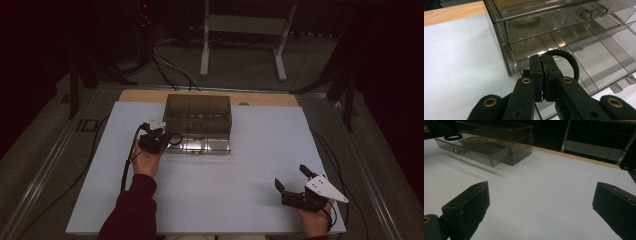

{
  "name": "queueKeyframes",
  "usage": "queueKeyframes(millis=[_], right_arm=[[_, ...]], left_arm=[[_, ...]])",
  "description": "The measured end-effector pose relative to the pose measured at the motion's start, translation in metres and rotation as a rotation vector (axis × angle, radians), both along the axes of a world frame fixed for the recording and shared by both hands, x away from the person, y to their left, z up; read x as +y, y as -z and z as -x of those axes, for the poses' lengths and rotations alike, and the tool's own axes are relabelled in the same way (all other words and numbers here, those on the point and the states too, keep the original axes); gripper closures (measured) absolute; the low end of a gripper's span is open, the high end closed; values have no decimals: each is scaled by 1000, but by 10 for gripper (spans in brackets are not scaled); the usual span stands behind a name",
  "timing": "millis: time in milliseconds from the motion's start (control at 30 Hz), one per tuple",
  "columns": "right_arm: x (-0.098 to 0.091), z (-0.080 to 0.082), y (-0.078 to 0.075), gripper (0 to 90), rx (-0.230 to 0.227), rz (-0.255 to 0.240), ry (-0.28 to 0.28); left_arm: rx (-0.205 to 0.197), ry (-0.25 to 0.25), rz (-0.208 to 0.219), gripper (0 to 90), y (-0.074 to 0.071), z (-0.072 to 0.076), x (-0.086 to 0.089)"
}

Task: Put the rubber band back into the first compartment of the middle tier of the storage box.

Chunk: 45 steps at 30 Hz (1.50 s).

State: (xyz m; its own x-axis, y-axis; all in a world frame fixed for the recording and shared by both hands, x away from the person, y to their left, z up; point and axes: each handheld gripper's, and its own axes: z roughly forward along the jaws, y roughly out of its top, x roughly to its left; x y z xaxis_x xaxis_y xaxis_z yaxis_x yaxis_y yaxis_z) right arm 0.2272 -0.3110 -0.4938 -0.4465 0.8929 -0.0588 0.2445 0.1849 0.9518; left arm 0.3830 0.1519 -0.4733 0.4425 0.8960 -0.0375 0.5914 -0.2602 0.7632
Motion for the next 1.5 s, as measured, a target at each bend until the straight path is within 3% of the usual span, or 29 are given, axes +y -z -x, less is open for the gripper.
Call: queueKeyframes(millis=[400, 567, 667, 900, 1100, 1367, 1433, 1500], right_arm=[[0, 0, 0, 14, -1, -1, 1], [0, 0, 0, 15, 0, 1, -1], [0, 0, 0, 14, -1, -2, 0], [0, 0, 0, 14, 0, 0, -2], [0, 0, 0, 14, 2, 0, -1], [0, 0, 0, 14, 1, -3, 0], [-1, 0, 0, 14, 3, -2, 0], [0, 0, 0, 14, 2, -2, 0]], left_arm=[[34, 10, -38, 886, 9, -3, -8], [32, 12, -34, 871, 9, -2, -8], [22, 23, -16, 746, 6, -1, -8], [-13, 25, 22, 547, -2, 2, -4], [-56, 3, 26, 342, -12, 5, -1], [-42, 5, 48, 21, -20, 4, 4], [-54, -6, 32, 2, -21, 5, 4], [-58, 1, 50, 2, -22, 5, 6]])
